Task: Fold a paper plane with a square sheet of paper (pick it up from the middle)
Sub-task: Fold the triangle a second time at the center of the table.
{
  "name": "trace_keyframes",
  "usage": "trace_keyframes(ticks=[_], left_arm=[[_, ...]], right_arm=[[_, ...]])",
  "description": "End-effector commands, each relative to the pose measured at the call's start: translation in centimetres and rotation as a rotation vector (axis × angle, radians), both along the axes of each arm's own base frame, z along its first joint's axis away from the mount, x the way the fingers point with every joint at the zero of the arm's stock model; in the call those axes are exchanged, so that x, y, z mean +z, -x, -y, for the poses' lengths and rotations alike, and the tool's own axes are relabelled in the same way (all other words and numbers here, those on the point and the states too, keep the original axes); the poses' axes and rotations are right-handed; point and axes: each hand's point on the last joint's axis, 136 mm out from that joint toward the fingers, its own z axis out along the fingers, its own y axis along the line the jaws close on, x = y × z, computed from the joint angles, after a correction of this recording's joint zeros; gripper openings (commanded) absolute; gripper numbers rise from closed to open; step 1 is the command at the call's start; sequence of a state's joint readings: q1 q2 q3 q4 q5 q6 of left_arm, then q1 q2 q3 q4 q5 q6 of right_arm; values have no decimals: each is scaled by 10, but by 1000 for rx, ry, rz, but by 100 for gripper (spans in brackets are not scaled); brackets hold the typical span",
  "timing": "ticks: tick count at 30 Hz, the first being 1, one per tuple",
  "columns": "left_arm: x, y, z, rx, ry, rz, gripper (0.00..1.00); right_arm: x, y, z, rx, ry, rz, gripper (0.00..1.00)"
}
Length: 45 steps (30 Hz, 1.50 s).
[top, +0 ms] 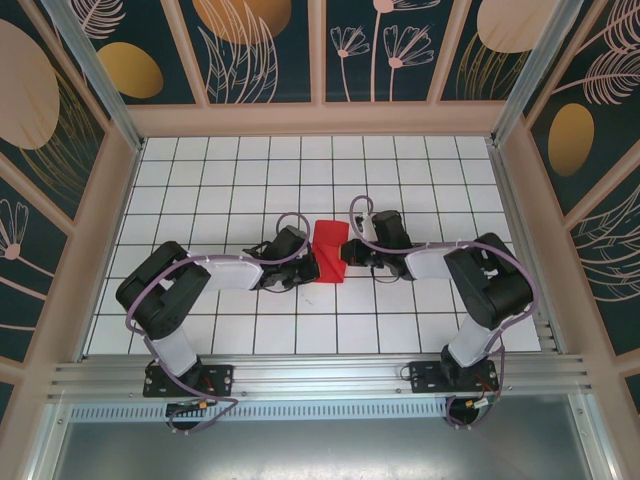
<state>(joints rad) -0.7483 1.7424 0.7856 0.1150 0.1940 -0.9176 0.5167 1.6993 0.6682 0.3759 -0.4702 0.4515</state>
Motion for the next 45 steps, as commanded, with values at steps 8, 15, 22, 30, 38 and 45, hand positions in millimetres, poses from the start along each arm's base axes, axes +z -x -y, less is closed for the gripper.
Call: trace_keyframes(ticks=[8, 15, 22, 30, 38, 45], left_arm=[[-26, 10, -18, 0, -115, -50, 0], [-23, 9, -19, 5, -120, -42, 0], [-22, 8, -19, 4, -121, -39, 0], [-11, 4, -15, 11, -103, -22, 6], [52, -24, 1, 42, -20, 109, 22], [82, -44, 16, 71, 68, 178, 22]], right_arm=[[-10, -3, -11, 82, 11, -33, 0], [-11, -9, -9, 80, 42, -17, 0], [-18, -12, -8, 79, 60, -23, 0], [-25, -12, -5, 71, 74, -34, 0], [-33, -10, -3, 70, 90, -45, 0], [-35, -10, -3, 70, 92, -49, 1]])
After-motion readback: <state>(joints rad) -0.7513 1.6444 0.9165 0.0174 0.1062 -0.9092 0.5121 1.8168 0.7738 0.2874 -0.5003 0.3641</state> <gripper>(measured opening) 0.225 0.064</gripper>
